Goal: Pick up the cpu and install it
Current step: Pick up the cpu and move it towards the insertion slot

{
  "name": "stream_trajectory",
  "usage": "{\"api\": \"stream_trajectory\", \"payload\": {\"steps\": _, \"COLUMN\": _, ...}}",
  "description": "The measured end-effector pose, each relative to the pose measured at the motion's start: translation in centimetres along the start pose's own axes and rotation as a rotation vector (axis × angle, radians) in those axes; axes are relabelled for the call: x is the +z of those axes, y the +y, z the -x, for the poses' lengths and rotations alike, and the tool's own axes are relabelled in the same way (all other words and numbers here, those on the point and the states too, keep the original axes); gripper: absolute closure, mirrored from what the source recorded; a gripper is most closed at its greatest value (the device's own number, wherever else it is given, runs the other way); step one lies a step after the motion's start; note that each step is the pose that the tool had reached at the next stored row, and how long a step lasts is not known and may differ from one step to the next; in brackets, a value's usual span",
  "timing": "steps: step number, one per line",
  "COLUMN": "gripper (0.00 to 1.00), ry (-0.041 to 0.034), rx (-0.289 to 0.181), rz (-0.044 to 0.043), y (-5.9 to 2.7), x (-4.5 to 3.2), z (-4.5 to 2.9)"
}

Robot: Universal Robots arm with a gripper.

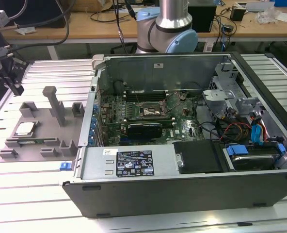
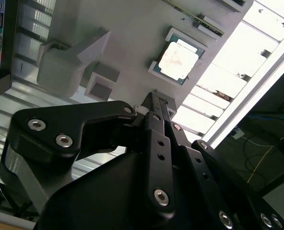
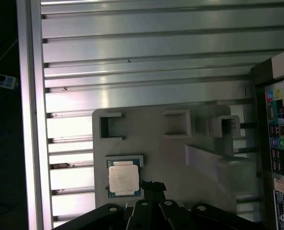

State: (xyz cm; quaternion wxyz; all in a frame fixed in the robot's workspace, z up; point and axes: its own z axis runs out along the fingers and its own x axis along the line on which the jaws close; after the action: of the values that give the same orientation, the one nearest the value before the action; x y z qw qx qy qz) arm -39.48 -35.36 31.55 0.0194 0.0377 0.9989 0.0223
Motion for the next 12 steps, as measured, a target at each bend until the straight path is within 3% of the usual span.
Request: {"api": "stream_trajectory", "payload": {"steps": 12, "gripper": 0.89, "ry": -0.0013, "rx": 0.000, "rz": 0.0002, "y": -0.05, "x": 0.51, "z": -0.40}}
